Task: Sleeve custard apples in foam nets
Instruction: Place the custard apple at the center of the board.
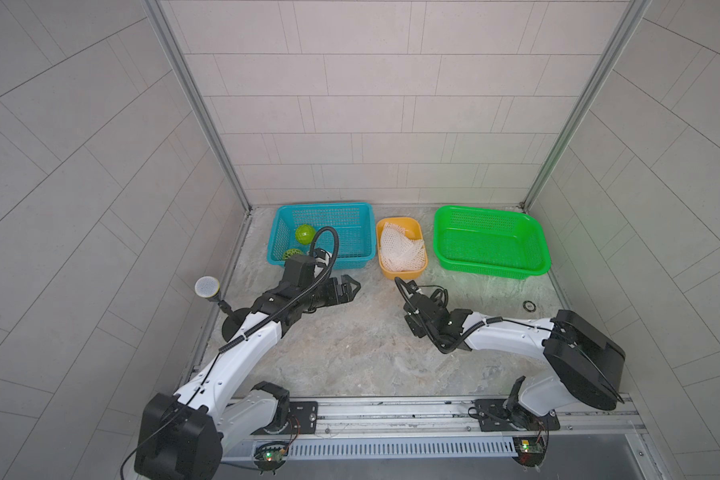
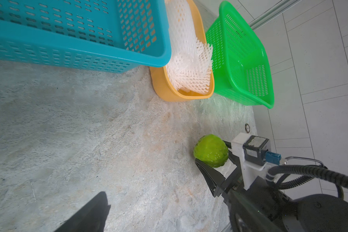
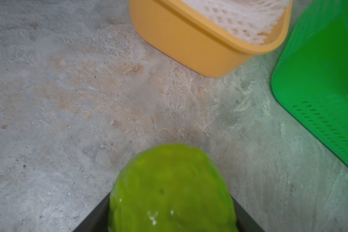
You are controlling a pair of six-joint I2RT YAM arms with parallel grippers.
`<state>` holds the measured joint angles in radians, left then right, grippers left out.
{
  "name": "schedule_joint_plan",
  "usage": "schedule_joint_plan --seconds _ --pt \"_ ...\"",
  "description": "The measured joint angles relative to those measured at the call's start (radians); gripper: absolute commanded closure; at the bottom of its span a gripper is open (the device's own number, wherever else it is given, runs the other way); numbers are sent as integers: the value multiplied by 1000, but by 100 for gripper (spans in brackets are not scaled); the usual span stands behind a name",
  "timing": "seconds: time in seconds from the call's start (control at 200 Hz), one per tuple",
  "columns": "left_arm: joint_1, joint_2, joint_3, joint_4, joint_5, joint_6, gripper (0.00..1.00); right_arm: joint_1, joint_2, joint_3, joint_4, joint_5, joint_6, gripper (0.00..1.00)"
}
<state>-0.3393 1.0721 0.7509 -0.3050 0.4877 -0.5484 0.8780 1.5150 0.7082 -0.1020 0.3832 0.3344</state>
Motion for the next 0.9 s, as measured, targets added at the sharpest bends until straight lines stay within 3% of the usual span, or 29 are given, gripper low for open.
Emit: schedule_joint_plan --seconds 0.54,0.901 --pt "0 0 0 0 -7 0 3 40 -4 0 14 1 37 9" --pt "0 2 0 0 -7 0 4 40 -146 49 -49 -28 29 11"
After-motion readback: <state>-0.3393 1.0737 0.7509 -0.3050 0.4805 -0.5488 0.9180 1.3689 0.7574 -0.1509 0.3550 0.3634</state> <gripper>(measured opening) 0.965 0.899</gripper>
